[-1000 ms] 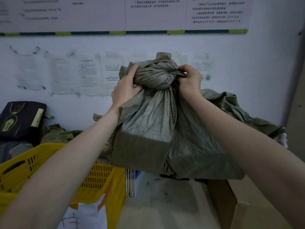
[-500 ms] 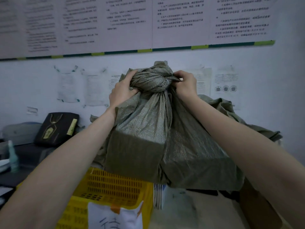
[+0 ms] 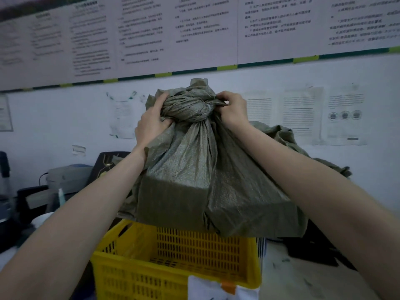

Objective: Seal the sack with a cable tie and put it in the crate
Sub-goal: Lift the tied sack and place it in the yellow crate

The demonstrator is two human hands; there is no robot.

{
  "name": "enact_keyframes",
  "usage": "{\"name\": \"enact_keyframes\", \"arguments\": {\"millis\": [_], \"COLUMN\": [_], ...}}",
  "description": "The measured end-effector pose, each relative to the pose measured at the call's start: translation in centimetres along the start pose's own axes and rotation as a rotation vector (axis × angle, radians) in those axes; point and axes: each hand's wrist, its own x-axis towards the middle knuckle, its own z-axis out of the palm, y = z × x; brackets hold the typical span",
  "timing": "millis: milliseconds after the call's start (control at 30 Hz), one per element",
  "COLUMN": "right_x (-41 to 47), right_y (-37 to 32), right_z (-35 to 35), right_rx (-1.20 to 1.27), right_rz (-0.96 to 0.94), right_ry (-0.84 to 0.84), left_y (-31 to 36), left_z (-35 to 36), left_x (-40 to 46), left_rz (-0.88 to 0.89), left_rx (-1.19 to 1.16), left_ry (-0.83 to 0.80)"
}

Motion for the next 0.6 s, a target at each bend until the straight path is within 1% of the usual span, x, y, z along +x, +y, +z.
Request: {"name": "enact_keyframes", "arguments": {"millis": [167,333,600], "right_x": [-1.2,-2.5,-5.5], "right_y": [-0.7,0.2,4.2], "right_z": [5.8,9.0,12.4], "right_rx": [0.005,0.017,-0.054], "right_rz": [0.016,0.047,0.105], "right_ry": [-0.05,-0.109,-0.238], "left_y": [-5.4,-8.7,-13.4], "left_z": [-1.4,-1.3,2.3], "left_x": [-0.2,-0.8,-3.2], "left_rz": [-0.039,-0.051,-0.096], "left_rx": [0.062,0.136,0.142], "left_ry": [-0.017,-0.02,-0.127]}}
